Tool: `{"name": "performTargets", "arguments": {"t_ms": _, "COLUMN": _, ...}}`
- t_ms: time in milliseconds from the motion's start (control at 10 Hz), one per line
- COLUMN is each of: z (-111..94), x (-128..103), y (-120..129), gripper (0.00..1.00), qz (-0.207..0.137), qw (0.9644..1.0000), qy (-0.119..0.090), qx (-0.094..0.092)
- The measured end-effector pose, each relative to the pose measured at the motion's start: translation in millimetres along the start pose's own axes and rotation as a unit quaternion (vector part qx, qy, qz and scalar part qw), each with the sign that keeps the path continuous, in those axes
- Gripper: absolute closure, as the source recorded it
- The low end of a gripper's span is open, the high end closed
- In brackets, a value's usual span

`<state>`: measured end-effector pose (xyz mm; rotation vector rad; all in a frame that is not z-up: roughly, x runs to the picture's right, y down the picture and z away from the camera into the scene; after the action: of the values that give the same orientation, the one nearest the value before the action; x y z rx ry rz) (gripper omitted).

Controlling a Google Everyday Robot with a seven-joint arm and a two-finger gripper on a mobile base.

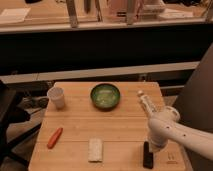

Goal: Push the eraser across the table

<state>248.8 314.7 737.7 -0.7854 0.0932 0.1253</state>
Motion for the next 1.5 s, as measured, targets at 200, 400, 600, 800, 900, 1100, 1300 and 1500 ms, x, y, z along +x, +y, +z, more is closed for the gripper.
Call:
{"name": "performTargets", "arguments": {"t_ms": 200, "z": 1.2, "x": -6.9, "y": -0.9, "gripper": 0.99, "qz": -0.003, "qw": 1.0, "qy": 0.004, "qx": 0.0}}
{"name": "performTargets", "arguments": {"t_ms": 400, "z": -1.0, "x": -7.8, "y": 0.0, "gripper": 0.99, "qz": -0.003, "qw": 1.0, "qy": 0.004, "qx": -0.002}}
{"name": "performTargets", "arguments": {"t_ms": 600, "z": -1.2, "x": -8.0, "y": -0.3, "gripper": 0.99, "qz": -0.004, "qw": 1.0, "qy": 0.004, "qx": -0.002}}
{"name": "performTargets", "arguments": {"t_ms": 800, "z": 1.0, "x": -11.9, "y": -1.8, "gripper": 0.99, "qz": -0.008, "qw": 0.9999, "qy": 0.01, "qx": -0.001}}
{"name": "performTargets", "arguments": {"t_ms": 900, "z": 1.9, "x": -17.7, "y": -3.9, "gripper": 0.99, "qz": -0.01, "qw": 0.9999, "qy": 0.012, "qx": 0.0}}
{"name": "performTargets", "arguments": {"t_ms": 1100, "z": -1.2, "x": -17.2, "y": -2.1, "gripper": 0.99, "qz": -0.007, "qw": 0.9999, "qy": 0.011, "qx": -0.001}}
{"name": "performTargets", "arguments": {"t_ms": 1300, "z": -2.1, "x": -18.3, "y": -2.5, "gripper": 0.99, "qz": -0.01, "qw": 0.9999, "qy": 0.011, "qx": -0.001}}
{"name": "performTargets", "arguments": {"t_ms": 1500, "z": 0.7, "x": -26.4, "y": -5.6, "gripper": 0.99, "qz": -0.014, "qw": 0.9997, "qy": 0.018, "qx": 0.001}}
